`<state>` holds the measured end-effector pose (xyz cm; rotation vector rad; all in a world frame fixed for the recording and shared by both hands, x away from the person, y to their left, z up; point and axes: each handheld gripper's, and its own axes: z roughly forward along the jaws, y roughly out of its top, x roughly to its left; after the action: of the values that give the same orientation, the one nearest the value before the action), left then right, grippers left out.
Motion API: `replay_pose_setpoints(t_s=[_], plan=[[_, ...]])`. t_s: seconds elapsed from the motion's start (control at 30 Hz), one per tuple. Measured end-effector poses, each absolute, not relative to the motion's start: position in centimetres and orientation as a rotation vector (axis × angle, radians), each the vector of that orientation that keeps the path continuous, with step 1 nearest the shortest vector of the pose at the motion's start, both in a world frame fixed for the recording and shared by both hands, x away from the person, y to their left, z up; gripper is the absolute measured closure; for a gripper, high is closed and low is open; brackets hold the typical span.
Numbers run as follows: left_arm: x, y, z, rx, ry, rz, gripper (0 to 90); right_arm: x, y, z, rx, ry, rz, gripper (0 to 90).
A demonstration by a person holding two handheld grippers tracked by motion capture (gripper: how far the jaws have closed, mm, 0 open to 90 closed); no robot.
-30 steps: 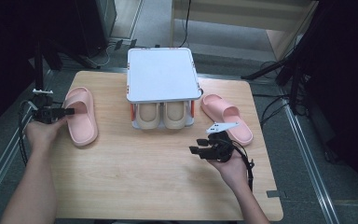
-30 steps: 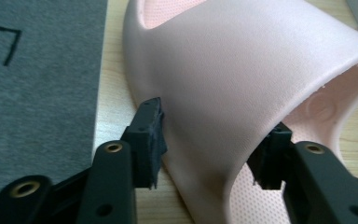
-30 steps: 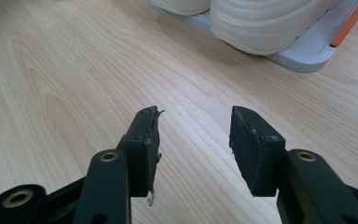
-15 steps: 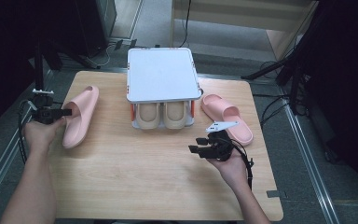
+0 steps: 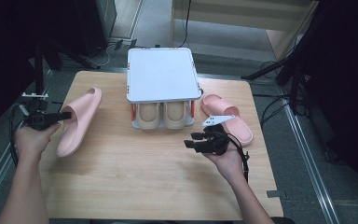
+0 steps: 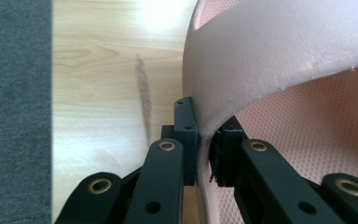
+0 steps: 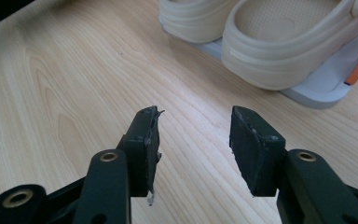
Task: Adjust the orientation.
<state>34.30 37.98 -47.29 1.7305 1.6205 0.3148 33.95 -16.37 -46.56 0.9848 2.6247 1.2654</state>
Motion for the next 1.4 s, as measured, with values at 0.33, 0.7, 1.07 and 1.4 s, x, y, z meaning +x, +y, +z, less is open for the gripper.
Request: replay_pose_setpoints(t_s=[0.33,0.7,1.07,1.4], plan=[[30.8,34.5,-45.4,1.837,1.519,0.300,83.3,34.8,-16.4,-45.7,0.989,2.594,1.330,53.3],[28.1,30.5,-45.2,1.902,1.389,0.202,83.0,35.0,-16.8,-45.4,0.995,2.580,1.356,53.5],[28.5,26.3,-45.2,1.989,1.254,0.155,82.5,34.8,-17.1,-45.3,1.004,2.573,1.357,53.5],[29.8,22.7,-45.9,2.090,1.148,0.094,82.0,34.2,-17.8,-45.4,1.013,2.560,1.349,53.6]])
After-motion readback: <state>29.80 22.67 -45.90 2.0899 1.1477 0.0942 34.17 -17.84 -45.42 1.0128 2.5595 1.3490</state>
